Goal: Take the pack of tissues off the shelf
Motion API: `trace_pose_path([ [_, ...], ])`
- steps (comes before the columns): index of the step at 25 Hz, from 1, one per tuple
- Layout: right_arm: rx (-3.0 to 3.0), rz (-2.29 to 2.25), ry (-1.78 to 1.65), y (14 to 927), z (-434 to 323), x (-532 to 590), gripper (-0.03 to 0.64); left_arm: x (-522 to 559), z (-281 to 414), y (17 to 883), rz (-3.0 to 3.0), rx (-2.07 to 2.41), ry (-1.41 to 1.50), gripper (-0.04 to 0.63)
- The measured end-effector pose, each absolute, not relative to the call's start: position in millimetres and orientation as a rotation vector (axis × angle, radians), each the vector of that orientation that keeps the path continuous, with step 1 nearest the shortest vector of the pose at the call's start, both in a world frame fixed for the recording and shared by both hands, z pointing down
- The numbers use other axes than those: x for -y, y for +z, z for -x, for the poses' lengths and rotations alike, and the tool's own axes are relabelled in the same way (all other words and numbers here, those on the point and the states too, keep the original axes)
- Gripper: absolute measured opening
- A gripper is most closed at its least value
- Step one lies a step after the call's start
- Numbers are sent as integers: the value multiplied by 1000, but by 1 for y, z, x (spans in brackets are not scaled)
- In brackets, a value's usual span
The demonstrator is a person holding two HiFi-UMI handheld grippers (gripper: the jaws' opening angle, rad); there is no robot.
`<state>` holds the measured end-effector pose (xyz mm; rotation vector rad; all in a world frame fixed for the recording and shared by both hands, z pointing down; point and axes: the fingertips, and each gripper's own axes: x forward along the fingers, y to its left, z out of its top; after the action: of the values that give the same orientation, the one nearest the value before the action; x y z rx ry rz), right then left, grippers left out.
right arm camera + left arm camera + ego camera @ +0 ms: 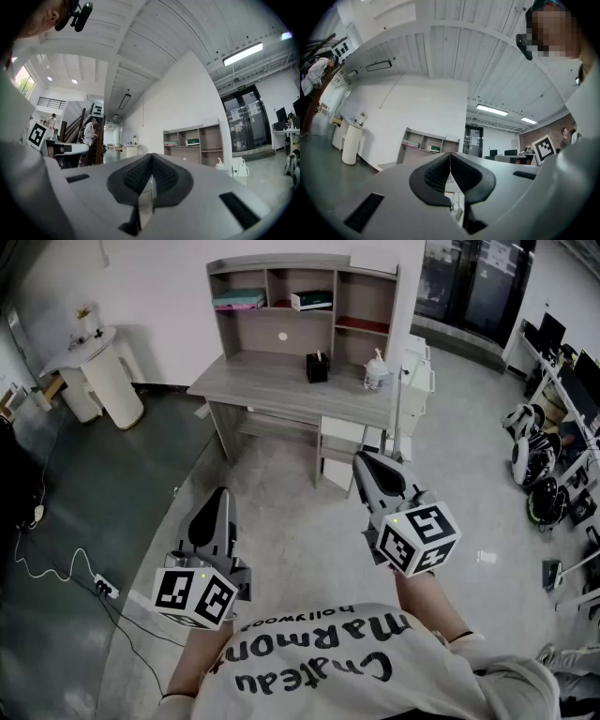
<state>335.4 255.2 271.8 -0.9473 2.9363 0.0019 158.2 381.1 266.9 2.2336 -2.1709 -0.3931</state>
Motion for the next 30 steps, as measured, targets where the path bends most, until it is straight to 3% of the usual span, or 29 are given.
trace_pose_path([
  [30,-3053,822,-92,325,-197,-267,11,-408,-30,326,-2047,2161,-367,18],
])
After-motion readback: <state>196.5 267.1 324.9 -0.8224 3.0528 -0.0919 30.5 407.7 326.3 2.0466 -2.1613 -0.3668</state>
